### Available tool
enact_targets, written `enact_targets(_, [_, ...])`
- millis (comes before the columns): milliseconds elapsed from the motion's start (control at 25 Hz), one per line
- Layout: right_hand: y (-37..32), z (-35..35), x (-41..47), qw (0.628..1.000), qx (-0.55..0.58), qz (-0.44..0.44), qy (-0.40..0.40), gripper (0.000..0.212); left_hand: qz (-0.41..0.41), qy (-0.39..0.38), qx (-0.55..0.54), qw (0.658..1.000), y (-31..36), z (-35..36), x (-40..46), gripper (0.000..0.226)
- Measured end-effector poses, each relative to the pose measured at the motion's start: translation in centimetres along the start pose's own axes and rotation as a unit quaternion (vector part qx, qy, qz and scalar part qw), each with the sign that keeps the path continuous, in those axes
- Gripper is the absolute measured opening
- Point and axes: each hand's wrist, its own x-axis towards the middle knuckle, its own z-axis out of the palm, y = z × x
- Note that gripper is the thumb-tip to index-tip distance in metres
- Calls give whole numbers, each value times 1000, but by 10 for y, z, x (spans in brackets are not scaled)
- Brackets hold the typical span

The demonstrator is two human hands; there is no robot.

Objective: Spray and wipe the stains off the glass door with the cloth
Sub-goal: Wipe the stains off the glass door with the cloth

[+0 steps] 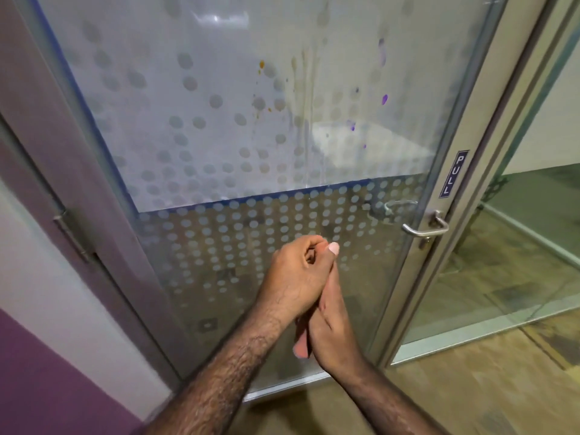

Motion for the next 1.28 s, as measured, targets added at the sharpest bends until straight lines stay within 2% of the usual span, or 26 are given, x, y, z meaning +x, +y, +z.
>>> enact_targets(80, [-6, -4, 14, 986, 141, 76, 43, 72, 5, -56, 28, 998, 12, 1, 15, 37])
enact_targets(160, [-6, -9, 30, 936, 287, 182, 91, 57, 19, -74, 12, 997, 15, 0, 36, 42])
enact_targets(240, [2, -18, 47, 870, 400, 255, 131, 45, 49, -35, 9, 998, 12, -7, 58, 46])
enact_targets(320, [1, -31, 68, 847, 424, 275, 165, 40, 111, 41, 63, 991, 11, -24, 81, 57])
enact_targets(440, [-3, -60, 99, 865, 398, 215, 216, 30, 237, 183, 166, 940, 10, -65, 114, 50])
enact_targets(560, [-7, -90, 133, 904, 314, 139, 255, 26, 323, 319, 278, 847, 6, -109, 147, 48])
enact_targets(600, [-10, -96, 144, 917, 266, 122, 271, 33, 329, 355, 315, 817, 4, -123, 157, 49])
enact_targets(720, [-21, -103, 171, 943, 188, 61, 268, 84, 288, 396, 430, 758, 0, -157, 177, 62])
enact_targets(760, [-24, -103, 179, 944, 184, 36, 272, 86, 270, 394, 459, 749, -1, -164, 180, 68])
enact_targets(880, [-27, -98, 203, 945, 160, -22, 285, 64, 247, 381, 511, 730, -6, -172, 187, 79])
enact_targets(1080, [-17, -82, 236, 955, 88, -83, 269, 79, 258, 396, 524, 708, -15, -175, 197, 82])
enact_targets(1160, [-14, -78, 245, 954, -3, -109, 278, 85, 261, 396, 528, 705, -16, -176, 198, 82])
enact_targets(1280, [-2, -73, 264, 935, -146, -158, 281, 75, 264, 393, 528, 704, -17, -178, 199, 84])
